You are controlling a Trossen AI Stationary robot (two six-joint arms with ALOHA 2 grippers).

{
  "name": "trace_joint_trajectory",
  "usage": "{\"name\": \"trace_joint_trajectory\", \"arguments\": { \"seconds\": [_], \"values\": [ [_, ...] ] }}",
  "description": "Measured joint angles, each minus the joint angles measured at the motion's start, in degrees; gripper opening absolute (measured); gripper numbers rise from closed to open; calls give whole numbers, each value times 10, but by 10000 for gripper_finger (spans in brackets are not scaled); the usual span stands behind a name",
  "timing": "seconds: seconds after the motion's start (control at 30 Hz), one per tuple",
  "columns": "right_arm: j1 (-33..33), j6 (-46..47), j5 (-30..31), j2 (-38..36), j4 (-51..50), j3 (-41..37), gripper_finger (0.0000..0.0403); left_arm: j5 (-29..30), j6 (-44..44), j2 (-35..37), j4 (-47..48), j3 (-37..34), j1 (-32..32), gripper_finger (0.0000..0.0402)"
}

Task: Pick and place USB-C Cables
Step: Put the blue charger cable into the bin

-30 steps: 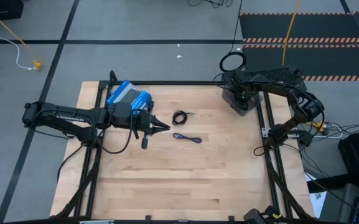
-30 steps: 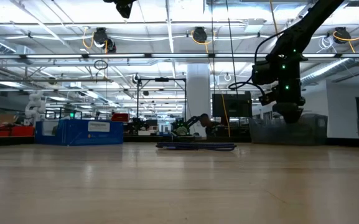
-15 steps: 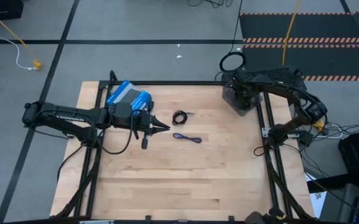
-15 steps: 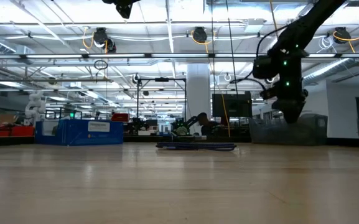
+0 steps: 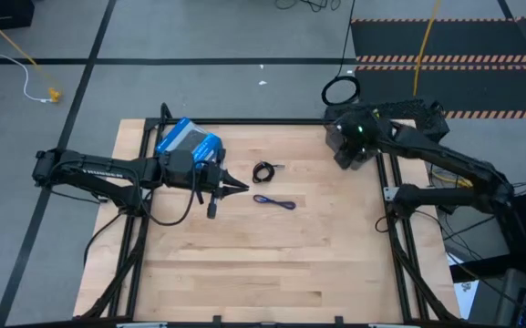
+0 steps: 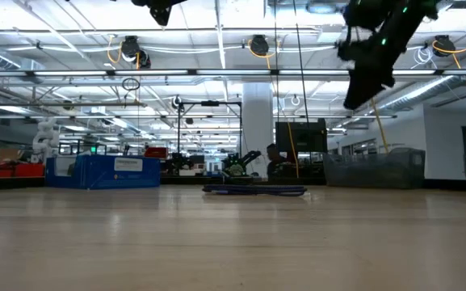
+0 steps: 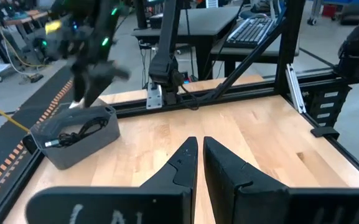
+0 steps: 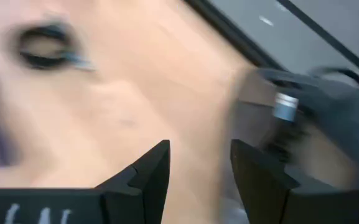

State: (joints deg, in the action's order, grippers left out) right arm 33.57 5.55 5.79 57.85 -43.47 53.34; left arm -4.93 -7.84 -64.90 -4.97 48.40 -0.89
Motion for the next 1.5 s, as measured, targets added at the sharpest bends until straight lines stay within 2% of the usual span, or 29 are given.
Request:
{"name": "trace_joint_trajectory", "arguments": {
  "seconds": [0.17,0.33,0.5,0.63,0.7,1.1,1.5],
  "values": [
    [-134,71,27,-48,5,0,160,0,0,0,15,0,0,31],
    [-271,133,104,-42,19,-1,160,5,3,0,24,0,0,31],
    [-379,128,121,-20,151,-49,160,17,14,-5,27,0,0,31],
    [-434,97,120,-4,278,-102,160,25,16,-25,31,0,0,33],
    [-448,82,120,3,308,-117,160,25,14,-44,25,0,0,42],
    [-453,39,122,17,321,-121,160,26,-10,-181,10,40,26,141],
    [-453,20,122,17,311,-120,160,25,-40,-333,9,105,50,148]
  ]
}}
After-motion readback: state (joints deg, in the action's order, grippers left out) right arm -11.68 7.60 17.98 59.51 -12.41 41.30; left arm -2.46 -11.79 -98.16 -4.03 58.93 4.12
